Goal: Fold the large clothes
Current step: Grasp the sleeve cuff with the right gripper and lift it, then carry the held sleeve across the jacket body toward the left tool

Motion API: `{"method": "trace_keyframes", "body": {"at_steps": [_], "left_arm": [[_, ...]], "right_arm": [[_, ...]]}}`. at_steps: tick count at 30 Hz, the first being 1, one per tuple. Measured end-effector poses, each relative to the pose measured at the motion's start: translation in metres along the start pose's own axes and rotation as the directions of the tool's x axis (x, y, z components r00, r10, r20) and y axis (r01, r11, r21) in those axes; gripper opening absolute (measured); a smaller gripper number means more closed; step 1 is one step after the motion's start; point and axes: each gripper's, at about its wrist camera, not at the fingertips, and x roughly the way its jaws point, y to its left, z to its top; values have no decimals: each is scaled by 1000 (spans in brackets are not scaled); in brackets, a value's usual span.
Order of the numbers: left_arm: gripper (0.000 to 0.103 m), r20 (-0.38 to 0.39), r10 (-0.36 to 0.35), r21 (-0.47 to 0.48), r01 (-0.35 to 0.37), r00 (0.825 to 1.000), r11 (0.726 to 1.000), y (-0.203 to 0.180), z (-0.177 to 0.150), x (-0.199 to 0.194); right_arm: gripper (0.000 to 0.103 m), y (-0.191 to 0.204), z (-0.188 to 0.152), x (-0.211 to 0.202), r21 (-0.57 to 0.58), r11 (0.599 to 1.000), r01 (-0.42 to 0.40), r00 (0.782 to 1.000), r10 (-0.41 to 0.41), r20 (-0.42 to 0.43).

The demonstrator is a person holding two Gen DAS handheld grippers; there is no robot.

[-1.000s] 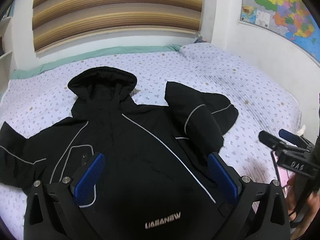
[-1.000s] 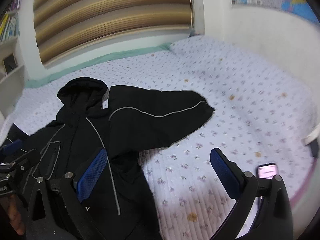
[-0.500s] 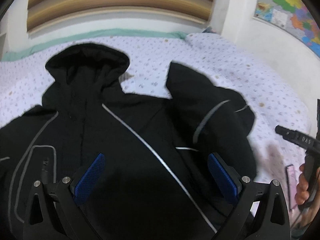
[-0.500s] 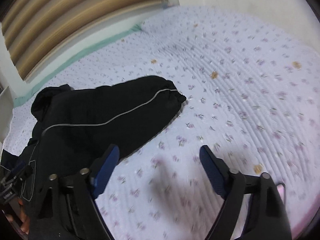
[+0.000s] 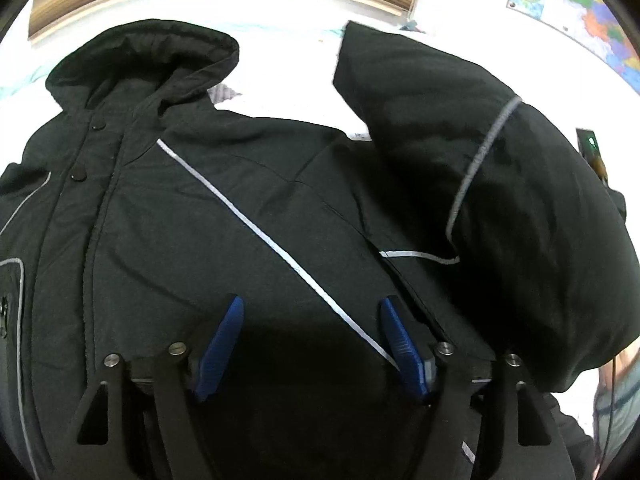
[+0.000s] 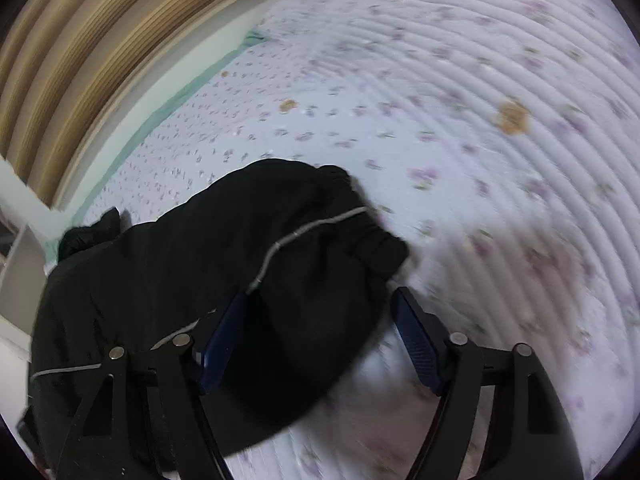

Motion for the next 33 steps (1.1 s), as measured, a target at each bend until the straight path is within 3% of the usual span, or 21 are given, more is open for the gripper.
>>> {"method": "trace_keyframes", "body": {"at_steps": [2,4,8,10,15,17,19,22,24,28,33], "left_arm": [[74,-2,6,8,-6,1000,1000,0,0,0],[74,-5,15,14,-15,1000,1000,-1,-1,0],[74,-30,0,50,1,1000,999,-13,3,-12],[73,7,-39,80,38,999,996,-27,14,-35],[73,69,-169,104,161,983,981,-64,52,-67],[73,27,-198,108,194,980,975,-80,60,-53],[73,-37,-205,96,208,978,973,-89,60,-28],[73,-175,-184,47,195,967,980,-86,45,23],[73,-209,-155,57,170,966,984,-86,35,41],[73,-190,-139,103,160,972,982,-89,36,27],[73,-122,-185,64,193,975,979,-62,45,-23]], "right_arm": [[29,8,0,4,-26,1000,-15,1000,15,-9],[20,12,-2,-3,-37,999,-6,1000,7,14],[16,12,-3,-47,-31,996,83,992,-80,96],[16,10,-2,-78,-54,982,179,973,-168,161],[16,-10,-1,-148,-68,917,393,892,-362,273],[16,-24,-4,-162,-33,884,466,851,-439,288],[16,-38,-7,-168,1,865,502,832,-483,272],[16,-63,-15,-166,61,861,506,836,-506,211],[16,-71,-19,-162,74,856,511,836,-515,188],[16,-68,-21,-158,67,861,504,844,-508,171],[16,-30,-20,-162,0,909,417,888,-407,215]]}}
